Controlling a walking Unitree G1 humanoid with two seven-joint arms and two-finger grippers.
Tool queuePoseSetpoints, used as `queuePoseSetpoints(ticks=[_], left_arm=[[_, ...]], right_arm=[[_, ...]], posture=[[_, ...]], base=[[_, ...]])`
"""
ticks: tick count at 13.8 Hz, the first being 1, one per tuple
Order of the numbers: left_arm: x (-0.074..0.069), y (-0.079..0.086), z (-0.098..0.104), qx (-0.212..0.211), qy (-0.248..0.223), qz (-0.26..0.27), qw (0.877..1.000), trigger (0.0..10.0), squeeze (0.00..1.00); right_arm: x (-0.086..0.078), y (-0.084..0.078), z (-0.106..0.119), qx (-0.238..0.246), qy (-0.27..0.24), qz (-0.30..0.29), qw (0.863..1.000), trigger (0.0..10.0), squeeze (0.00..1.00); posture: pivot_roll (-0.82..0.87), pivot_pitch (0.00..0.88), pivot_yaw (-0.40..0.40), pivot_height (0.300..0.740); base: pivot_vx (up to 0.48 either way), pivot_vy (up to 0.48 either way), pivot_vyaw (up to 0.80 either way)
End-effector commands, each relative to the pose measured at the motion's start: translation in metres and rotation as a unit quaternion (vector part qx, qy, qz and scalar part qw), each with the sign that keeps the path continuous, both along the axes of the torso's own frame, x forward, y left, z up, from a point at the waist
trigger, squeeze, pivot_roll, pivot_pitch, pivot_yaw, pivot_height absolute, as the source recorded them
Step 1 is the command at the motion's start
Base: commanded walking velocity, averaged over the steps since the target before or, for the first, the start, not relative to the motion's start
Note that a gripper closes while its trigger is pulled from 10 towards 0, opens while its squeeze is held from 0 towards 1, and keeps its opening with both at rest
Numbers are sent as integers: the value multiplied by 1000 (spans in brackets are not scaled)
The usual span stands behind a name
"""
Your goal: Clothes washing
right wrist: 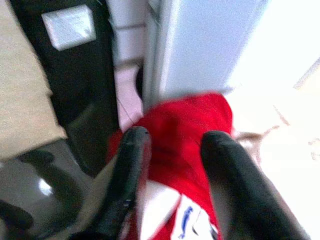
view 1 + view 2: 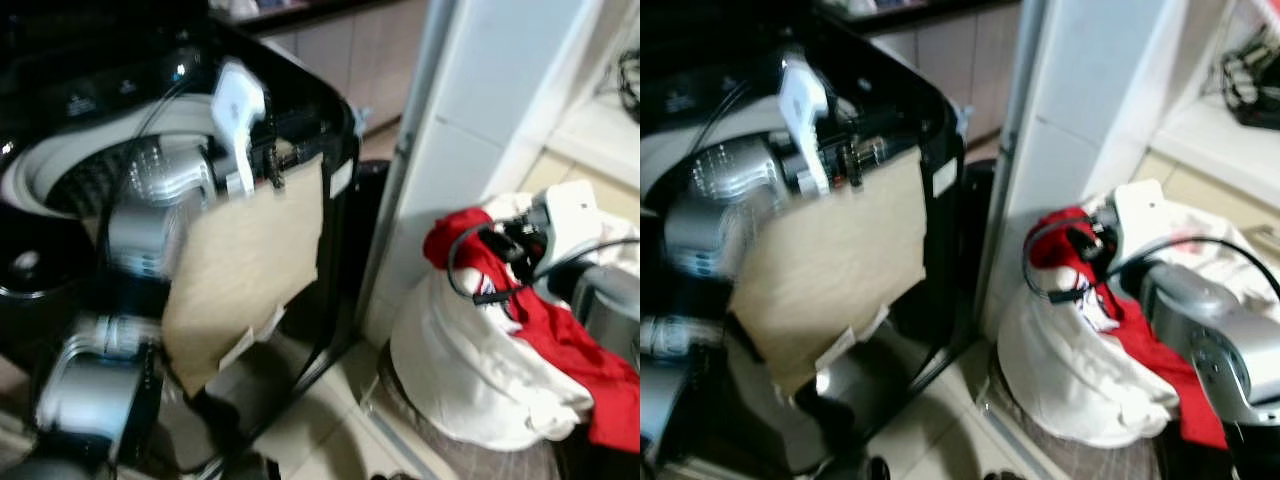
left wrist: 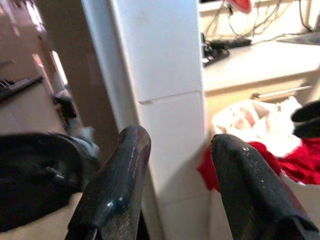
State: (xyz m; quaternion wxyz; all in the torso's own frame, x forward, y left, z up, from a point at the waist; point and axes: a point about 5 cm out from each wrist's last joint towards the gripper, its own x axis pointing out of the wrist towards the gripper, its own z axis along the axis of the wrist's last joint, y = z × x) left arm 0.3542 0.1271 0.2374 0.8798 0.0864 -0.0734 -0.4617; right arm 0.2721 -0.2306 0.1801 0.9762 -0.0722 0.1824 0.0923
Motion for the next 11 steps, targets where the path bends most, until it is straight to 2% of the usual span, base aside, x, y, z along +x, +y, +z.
queuePoseSetpoints(ticks=[1, 3, 4, 5, 6, 8, 9, 11], left_arm=[[-15, -15, 4, -11, -12, -26, 1000, 10000, 0], [-26, -23, -10, -28, 20, -16, 999, 10000, 0], [-36, -26, -21, -34, 42, -9, 999, 10000, 0], [-41, -27, -26, -29, 46, -9, 998, 10000, 0], [-56, -33, -37, -14, 50, -31, 998, 10000, 0], [-65, -40, -38, -7, 53, -46, 998, 10000, 0], [-74, -47, -35, -13, 52, -60, 997, 10000, 0], [-85, -50, -32, -17, 67, -85, 994, 10000, 0]], right_arm=[[2, -16, -4, -17, 2, -25, 1000, 10000, 1000], [4, -30, -17, -21, 18, -42, 999, 10000, 1000], [6, -39, -28, -32, 35, -44, 998, 10000, 1000], [6, -44, -33, -37, 46, -44, 997, 10000, 1000], [12, -65, -52, -41, 78, -63, 994, 10000, 1000], [18, -72, -62, -31, 86, -64, 994, 10000, 1000], [26, -76, -71, -15, 92, -60, 994, 10000, 1000], [32, -78, -83, -1, 113, -50, 992, 10000, 1000]], posture=[[-77, 44, 33, 740], [-75, 51, 38, 740], [-72, 60, 40, 740], [-73, 62, 41, 740], [-71, 75, 50, 740], [-63, 86, 55, 740], [-49, 101, 58, 740], [-26, 122, 61, 740]], base=[[0, 0, 0], [0, 0, 0], [0, 0, 0], [0, 0, 0], [0, 0, 0], [0, 0, 0], [0, 0, 0], [0, 0, 0]])
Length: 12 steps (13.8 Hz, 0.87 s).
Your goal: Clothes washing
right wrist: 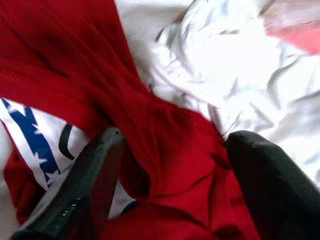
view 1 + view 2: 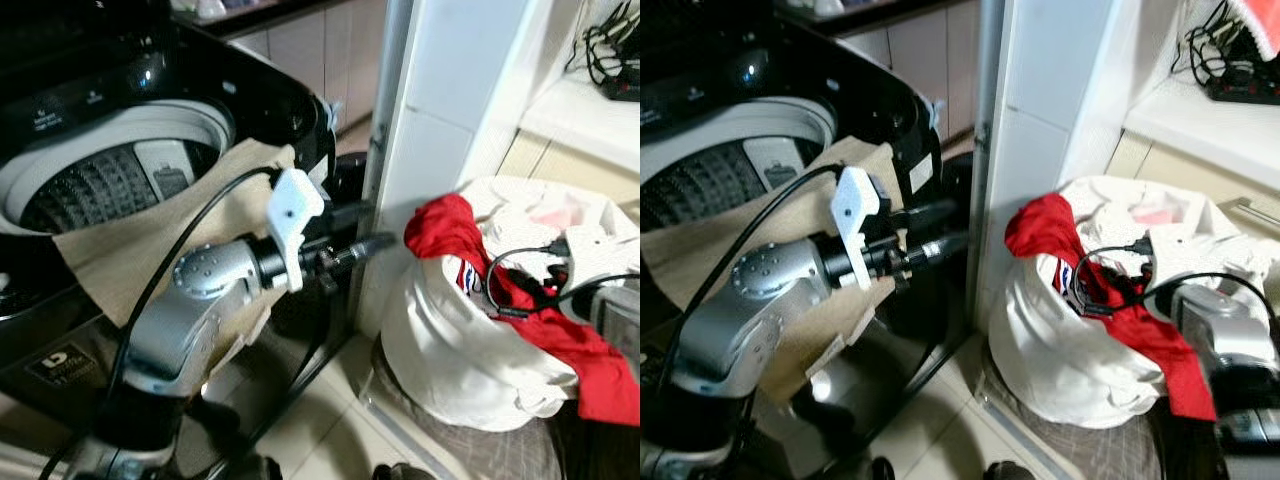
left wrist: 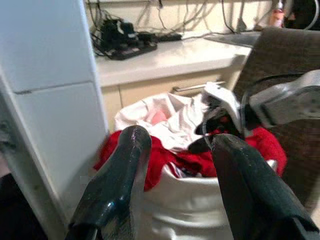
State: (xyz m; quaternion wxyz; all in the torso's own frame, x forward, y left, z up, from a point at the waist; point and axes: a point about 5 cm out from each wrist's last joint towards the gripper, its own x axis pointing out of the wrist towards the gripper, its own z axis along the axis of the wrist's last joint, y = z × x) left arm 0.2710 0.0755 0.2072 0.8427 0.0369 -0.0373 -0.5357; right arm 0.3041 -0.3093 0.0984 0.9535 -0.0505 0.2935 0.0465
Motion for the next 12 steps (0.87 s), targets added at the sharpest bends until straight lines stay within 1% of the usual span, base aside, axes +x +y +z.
queuePoseSetpoints(ticks=[1, 2, 3, 4, 5, 6, 7, 8, 9, 10, 11, 12], left_arm=[[-8, 1, -2, 10, 14, -18, 1000, 10000, 0], [-15, 2, -4, 20, 28, -41, 999, 10000, 0], [-23, 3, -6, 38, 40, -69, 996, 10000, 0], [-31, 2, -9, 58, 50, -93, 993, 10000, 0], [-34, 2, -10, 67, 51, -99, 992, 10000, 0], [-35, 2, -11, 74, 52, -94, 991, 10000, 0], [-34, 1, -11, 76, 53, -90, 992, 10000, 0], [-35, 1, -11, 78, 54, -90, 991, 10000, 0], [-35, 1, -10, 80, 55, -90, 991, 10000, 0], [-36, 2, -9, 81, 58, -91, 991, 10000, 0], [-37, 2, -8, 83, 58, -93, 991, 10000, 0], [-37, 2, -8, 82, 60, -96, 990, 10000, 0]], right_arm=[[1, 0, -5, -2, 13, 18, 1000, 10000, 1000], [2, -1, -9, -17, 29, 33, 999, 10000, 1000], [2, 0, -14, -17, 50, 49, 997, 10000, 1000], [1, 0, -20, -31, 73, 58, 995, 10000, 890], [0, -2, -25, -58, 89, 65, 992, 10000, 0], [-5, -6, -34, -113, 118, 63, 985, 10000, 0], [-8, -6, -40, -144, 133, 68, 978, 10000, 0], [-11, -5, -46, -153, 140, 75, 975, 10000, 0], [-12, -2, -49, -142, 138, 72, 978, 10000, 0], [-11, -2, -51, -135, 134, 61, 980, 1647, 0], [-11, -2, -51, -134, 131, 57, 981, 0, 0], [-10, -2, -50, -133, 128, 53, 981, 0, 0]], posture=[[-21, 129, 64, 740], [-11, 137, 65, 740], [-3, 148, 69, 740], [0, 153, 71, 740], [4, 156, 74, 740], [10, 163, 76, 740], [17, 165, 76, 740], [19, 167, 76, 740], [21, 167, 75, 740], [25, 167, 75, 740], [25, 166, 74, 740], [25, 166, 74, 740]], base=[[0, 0, 0], [0, 0, 0], [0, 0, 0], [0, 0, 0], [0, 0, 0], [0, 0, 0], [0, 0, 0], [0, 0, 0], [0, 0, 0], [0, 0, 0], [0, 0, 0], [0, 0, 0]])
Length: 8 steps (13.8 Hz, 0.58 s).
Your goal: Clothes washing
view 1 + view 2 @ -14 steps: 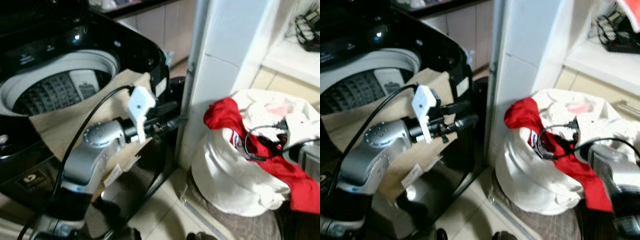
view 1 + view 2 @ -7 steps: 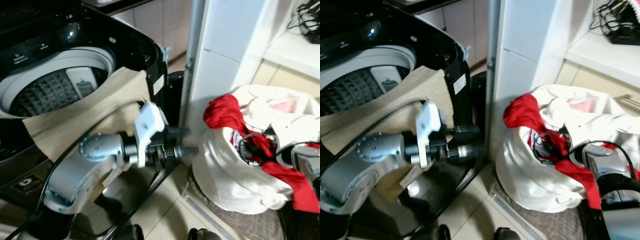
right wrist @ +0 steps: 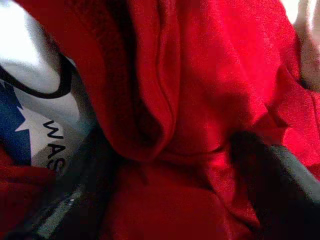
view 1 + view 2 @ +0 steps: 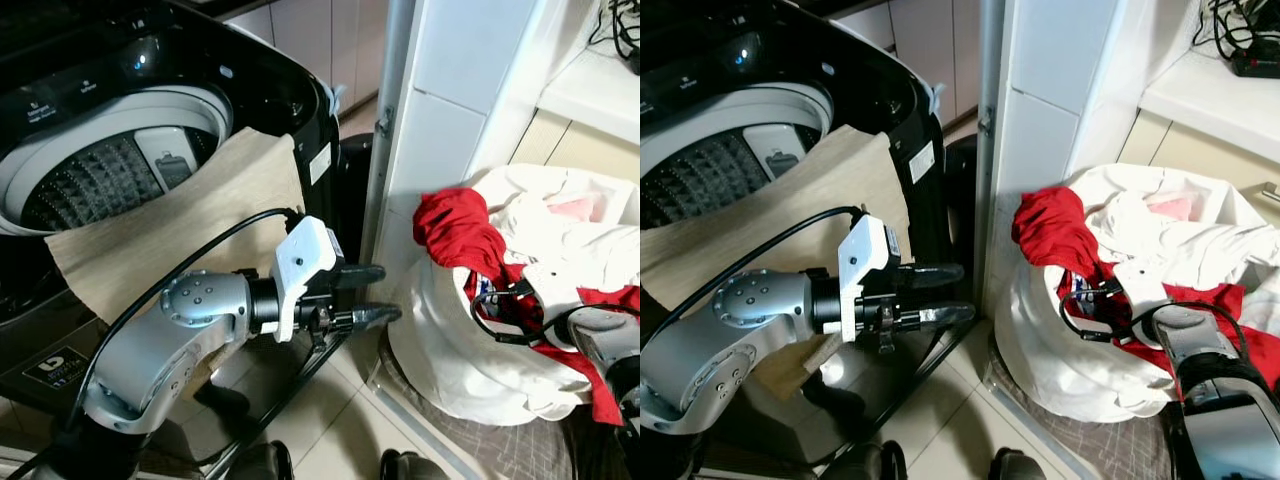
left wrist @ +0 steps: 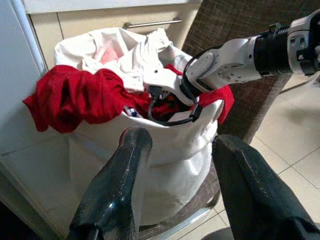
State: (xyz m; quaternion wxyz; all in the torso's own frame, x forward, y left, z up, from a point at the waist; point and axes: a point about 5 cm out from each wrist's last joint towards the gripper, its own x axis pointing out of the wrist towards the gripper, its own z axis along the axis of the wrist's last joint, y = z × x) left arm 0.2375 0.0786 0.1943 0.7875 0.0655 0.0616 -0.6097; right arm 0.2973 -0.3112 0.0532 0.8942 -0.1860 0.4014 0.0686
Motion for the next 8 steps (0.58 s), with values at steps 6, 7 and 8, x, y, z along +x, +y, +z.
queuePoseSetpoints(ticks=[6, 7, 8], left_arm=[[-9, -4, 8, -15, 3, -37, 999, 10000, 0], [-8, -5, 9, -16, 2, -34, 999, 10000, 0], [-8, -5, 9, -16, 2, -34, 999, 10000, 0]], right_arm=[[4, -2, 4, 1, -16, 4, 1000, 0, 0], [4, 0, 4, 9, -17, 3, 1000, 0, 0], [4, 0, 4, 10, -17, 3, 1000, 0, 0]], posture=[[16, 157, 70, 740], [15, 154, 69, 740], [15, 154, 69, 740]], base=[[0, 0, 0], [0, 0, 0], [0, 0, 0]])
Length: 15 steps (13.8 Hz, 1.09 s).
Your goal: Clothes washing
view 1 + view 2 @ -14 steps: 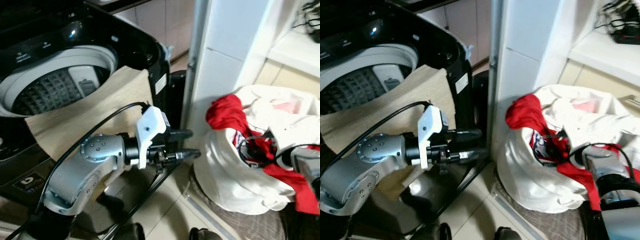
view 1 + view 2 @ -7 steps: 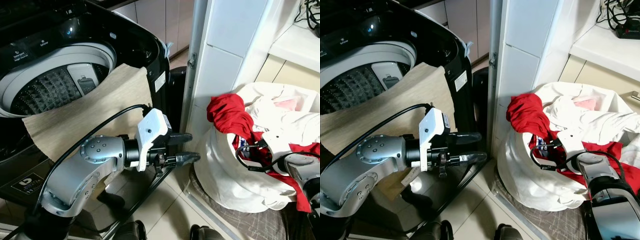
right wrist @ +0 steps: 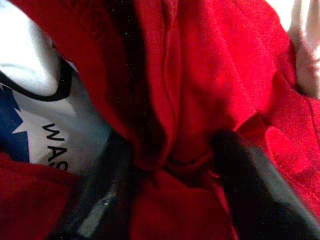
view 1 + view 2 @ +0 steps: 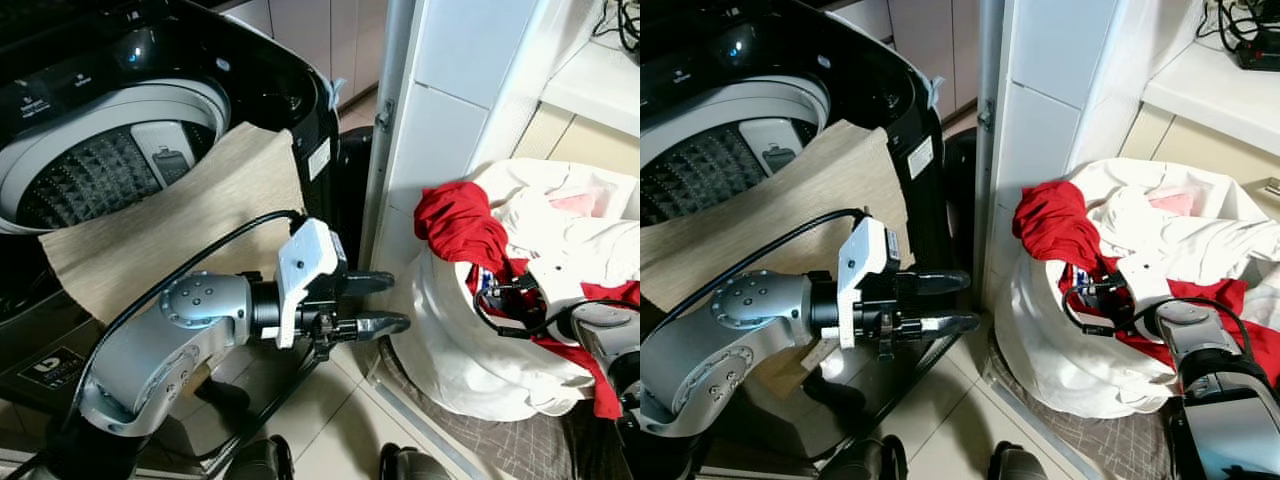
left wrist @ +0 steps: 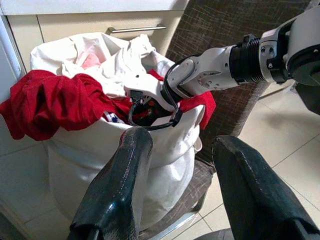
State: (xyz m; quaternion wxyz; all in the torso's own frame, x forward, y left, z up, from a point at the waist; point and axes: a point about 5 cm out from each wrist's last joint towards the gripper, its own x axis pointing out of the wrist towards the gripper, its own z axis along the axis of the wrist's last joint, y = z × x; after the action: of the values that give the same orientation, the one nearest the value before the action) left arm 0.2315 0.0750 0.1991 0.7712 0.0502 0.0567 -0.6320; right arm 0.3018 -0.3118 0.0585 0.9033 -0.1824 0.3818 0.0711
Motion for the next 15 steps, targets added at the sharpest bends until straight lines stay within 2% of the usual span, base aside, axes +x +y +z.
queuePoseSetpoints(ticks=[1, 7, 9, 11, 12, 13, 14, 15], left_arm=[[-2, -1, 4, -2, -6, -5, 1000, 10000, 0], [0, -1, 4, -8, -4, 1, 1000, 10000, 0], [1, -2, 3, -9, -4, 2, 1000, 10000, 0], [2, -2, 3, -13, -7, 7, 1000, 10000, 0], [4, -2, 5, -19, -11, 14, 1000, 10000, 0], [7, 0, 7, -31, -19, 32, 999, 10000, 0], [10, 1, 9, -38, -24, 46, 998, 10000, 0], [15, 2, 12, -50, -31, 73, 996, 10000, 0]], right_arm=[[0, 1, -1, 3, 2, 0, 1000, 0, 0], [2, 1, 2, 16, -7, 2, 1000, 0, 0], [4, 1, 6, 34, -21, -5, 999, 0, 0], [8, 1, 12, 68, -45, -19, 996, 0, 0], [12, 1, 19, 102, -68, -27, 992, 0, 0], [19, 0, 35, 158, -110, -36, 981, 0, 0], [22, -1, 44, 185, -132, -38, 973, 0, 0], [26, -3, 61, 225, -170, -32, 959, 0, 0]], posture=[[12, 149, 67, 740], [1, 134, 67, 740], [-8, 120, 66, 740], [-14, 113, 64, 740], [-18, 104, 59, 740], [-23, 97, 55, 740], [-24, 93, 53, 740], [-26, 90, 51, 740]], base=[[0, 0, 0], [0, 0, 0], [0, 0, 0], [0, 0, 0], [0, 0, 0], [0, 0, 0], [0, 0, 0], [0, 0, 0]])
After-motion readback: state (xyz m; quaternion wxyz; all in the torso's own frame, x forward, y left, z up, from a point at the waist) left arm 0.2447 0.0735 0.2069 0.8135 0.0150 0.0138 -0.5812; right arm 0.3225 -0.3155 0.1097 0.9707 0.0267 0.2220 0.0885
